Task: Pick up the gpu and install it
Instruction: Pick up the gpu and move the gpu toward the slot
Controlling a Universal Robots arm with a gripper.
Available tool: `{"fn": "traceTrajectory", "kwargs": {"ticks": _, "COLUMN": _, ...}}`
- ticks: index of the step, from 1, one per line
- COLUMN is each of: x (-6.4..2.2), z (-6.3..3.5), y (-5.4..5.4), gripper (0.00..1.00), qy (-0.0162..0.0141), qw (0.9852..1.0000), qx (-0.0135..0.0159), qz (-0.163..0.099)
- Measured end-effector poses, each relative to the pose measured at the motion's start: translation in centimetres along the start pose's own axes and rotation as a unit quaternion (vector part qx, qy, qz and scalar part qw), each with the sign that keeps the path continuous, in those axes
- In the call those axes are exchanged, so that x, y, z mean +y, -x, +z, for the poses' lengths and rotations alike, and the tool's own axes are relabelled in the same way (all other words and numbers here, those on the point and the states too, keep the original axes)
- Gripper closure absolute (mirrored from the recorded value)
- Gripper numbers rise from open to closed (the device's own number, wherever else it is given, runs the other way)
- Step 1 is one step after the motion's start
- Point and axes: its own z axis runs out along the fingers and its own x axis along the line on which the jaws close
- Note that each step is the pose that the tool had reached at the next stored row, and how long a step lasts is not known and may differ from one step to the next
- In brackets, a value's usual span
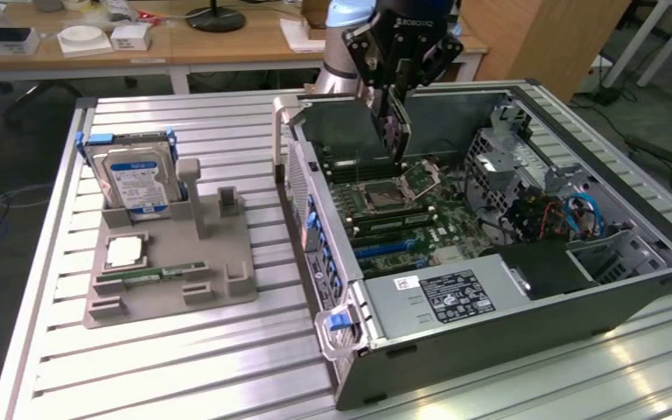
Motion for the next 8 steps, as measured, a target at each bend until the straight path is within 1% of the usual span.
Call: {"fn": "traceTrajectory", "kwargs": {"ticks": 8, "x": 0.09, "z": 0.00, "y": 1.3, "gripper": 0.74, "qy": -0.0001, "qw": 1.0000, "qx": 0.0000, "qz": 0.000}}
